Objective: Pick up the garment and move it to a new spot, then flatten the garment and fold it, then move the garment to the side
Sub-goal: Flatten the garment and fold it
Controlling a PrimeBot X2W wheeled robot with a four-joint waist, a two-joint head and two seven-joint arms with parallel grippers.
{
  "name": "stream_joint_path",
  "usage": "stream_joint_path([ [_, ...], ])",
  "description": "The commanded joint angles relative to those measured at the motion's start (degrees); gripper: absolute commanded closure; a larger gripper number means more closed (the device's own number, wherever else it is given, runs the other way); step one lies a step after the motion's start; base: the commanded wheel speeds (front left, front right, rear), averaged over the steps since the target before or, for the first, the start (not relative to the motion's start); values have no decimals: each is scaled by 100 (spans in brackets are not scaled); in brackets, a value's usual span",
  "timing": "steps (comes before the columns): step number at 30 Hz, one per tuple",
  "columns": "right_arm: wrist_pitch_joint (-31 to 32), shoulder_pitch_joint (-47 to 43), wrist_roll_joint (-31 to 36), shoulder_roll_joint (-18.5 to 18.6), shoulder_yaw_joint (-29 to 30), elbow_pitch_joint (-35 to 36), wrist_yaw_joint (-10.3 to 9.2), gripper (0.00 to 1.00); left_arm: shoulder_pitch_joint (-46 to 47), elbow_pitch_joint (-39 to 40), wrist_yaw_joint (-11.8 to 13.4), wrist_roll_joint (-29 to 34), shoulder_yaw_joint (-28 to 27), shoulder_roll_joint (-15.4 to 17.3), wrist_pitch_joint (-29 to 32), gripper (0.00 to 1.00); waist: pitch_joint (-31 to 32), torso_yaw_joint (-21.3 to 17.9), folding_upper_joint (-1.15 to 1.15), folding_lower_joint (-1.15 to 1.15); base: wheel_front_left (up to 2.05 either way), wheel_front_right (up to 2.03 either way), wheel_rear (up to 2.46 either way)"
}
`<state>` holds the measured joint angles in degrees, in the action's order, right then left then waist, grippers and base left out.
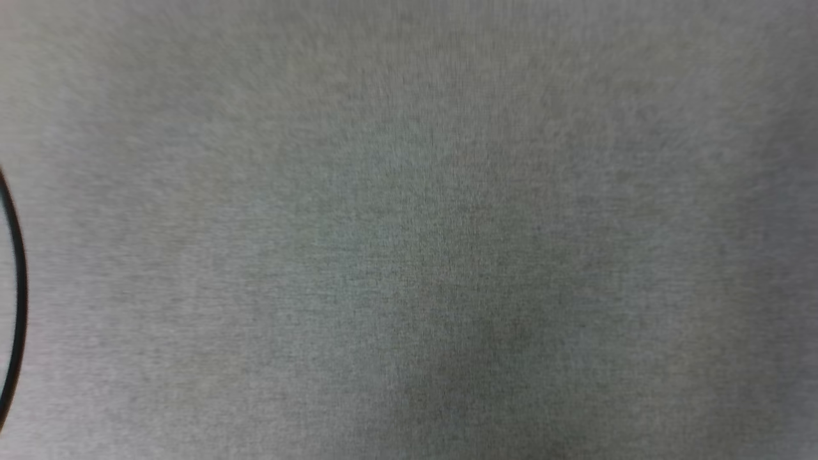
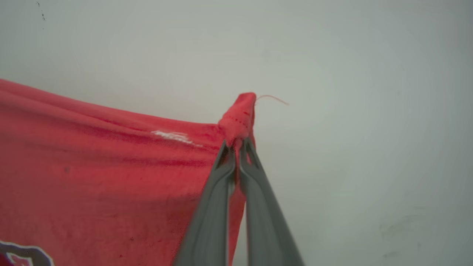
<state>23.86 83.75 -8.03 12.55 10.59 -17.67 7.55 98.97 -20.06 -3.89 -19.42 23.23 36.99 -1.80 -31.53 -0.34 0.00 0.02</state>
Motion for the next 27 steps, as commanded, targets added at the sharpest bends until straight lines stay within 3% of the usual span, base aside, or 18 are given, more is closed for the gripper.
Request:
stream_joint_path([
  [1,-312,421,210,-33,104,-379,-12,100,475,-449,59,126,-42,-68,-273,100,-523,-62,0,-2,0,0,0],
  [11,-1586,1381,838,-429,582,-1829,-13,100,1541,-2044,-3,540,133,-484,-1305,100,-990,8,0,-2,0,0,0],
  [16,-1856,1154,661,-561,558,-2389,-11,100,869,-2030,-20,360,-11,-735,-1341,100,-1092,99,0,-2,0,0,0],
  [27,-2465,-35,229,-342,356,-3024,-11,100,-1655,-1178,-61,323,-357,-1423,-1340,100,-653,307,0,-2,0,0,0],
])
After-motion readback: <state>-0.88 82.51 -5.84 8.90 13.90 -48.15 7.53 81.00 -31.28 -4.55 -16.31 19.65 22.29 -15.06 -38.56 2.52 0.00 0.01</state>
